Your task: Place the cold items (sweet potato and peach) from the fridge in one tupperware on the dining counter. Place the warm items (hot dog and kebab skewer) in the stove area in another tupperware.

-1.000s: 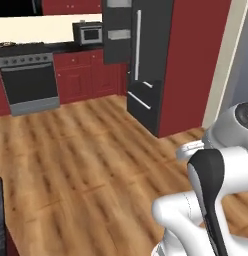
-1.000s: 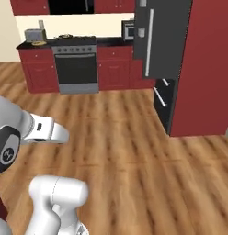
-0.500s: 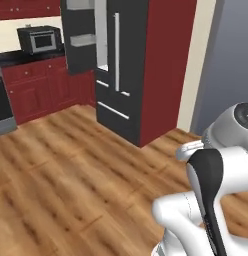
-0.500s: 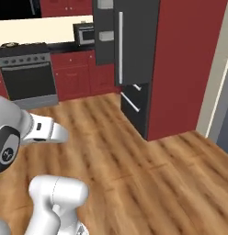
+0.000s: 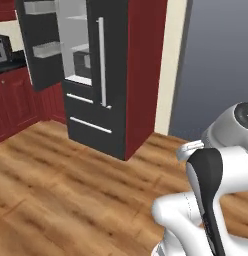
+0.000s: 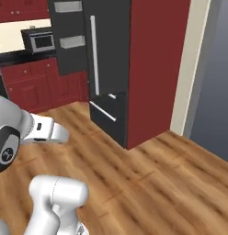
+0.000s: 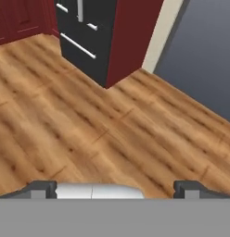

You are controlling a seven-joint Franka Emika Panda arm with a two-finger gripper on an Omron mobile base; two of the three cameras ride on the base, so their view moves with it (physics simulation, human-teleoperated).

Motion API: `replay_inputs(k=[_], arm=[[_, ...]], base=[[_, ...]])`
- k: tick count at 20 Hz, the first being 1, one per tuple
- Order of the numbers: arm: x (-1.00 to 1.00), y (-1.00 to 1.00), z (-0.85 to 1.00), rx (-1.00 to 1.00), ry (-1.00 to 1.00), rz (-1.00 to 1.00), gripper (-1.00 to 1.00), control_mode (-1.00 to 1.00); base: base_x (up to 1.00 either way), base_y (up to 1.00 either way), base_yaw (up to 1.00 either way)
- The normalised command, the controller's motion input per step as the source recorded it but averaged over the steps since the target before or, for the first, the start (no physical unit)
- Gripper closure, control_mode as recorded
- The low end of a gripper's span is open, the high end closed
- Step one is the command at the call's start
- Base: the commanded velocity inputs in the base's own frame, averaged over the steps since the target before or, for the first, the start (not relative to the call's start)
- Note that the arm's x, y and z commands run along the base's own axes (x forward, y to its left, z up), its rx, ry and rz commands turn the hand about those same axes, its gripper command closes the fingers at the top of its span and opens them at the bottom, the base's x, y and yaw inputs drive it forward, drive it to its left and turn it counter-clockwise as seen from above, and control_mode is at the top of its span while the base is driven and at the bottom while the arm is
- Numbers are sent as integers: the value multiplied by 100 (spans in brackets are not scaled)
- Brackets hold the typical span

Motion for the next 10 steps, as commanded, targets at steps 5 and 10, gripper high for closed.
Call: replay_inputs(k=[5, 10], arm=[[0, 0, 0, 0, 0, 0, -100, 100], [0, 0, 0, 0, 0, 0, -100, 100]], base=[[76, 100, -45], [52, 100, -41]])
